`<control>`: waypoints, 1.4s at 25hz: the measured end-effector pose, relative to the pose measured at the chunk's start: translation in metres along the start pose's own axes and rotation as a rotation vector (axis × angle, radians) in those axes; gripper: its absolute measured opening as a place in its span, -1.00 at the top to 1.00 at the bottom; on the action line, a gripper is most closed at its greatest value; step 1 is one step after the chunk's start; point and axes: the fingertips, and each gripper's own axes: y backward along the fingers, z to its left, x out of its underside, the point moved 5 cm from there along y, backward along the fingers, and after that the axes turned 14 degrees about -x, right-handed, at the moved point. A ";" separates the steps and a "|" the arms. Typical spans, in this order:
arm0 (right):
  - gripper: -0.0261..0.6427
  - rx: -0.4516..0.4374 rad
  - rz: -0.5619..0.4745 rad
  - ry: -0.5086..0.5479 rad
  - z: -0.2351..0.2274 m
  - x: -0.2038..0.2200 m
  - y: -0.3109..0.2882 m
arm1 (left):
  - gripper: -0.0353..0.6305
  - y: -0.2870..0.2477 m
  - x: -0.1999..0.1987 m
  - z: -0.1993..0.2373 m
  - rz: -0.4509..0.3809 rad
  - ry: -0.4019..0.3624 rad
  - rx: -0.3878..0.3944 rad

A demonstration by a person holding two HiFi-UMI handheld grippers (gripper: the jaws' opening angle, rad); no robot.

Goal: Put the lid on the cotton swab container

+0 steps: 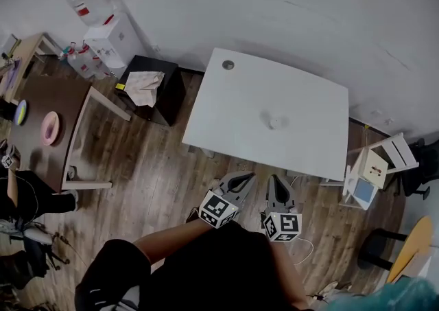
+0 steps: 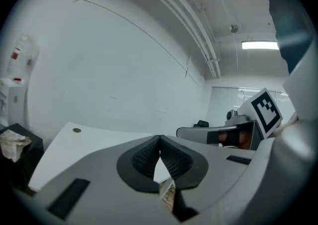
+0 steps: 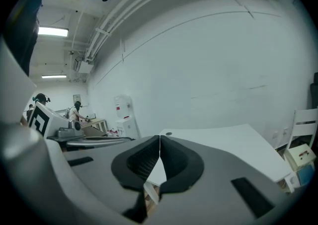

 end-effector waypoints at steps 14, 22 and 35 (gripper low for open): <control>0.82 -0.038 -0.057 0.057 0.088 0.054 0.156 | 0.85 0.120 0.050 -0.142 -0.062 -0.159 -0.209; 0.82 -0.041 -0.042 0.135 0.138 0.055 0.166 | 0.85 0.166 0.039 -0.147 -0.131 -0.164 -0.285; 0.82 0.090 -0.011 0.179 0.148 0.036 0.101 | 0.85 0.144 0.012 -0.086 -0.108 -0.165 -0.148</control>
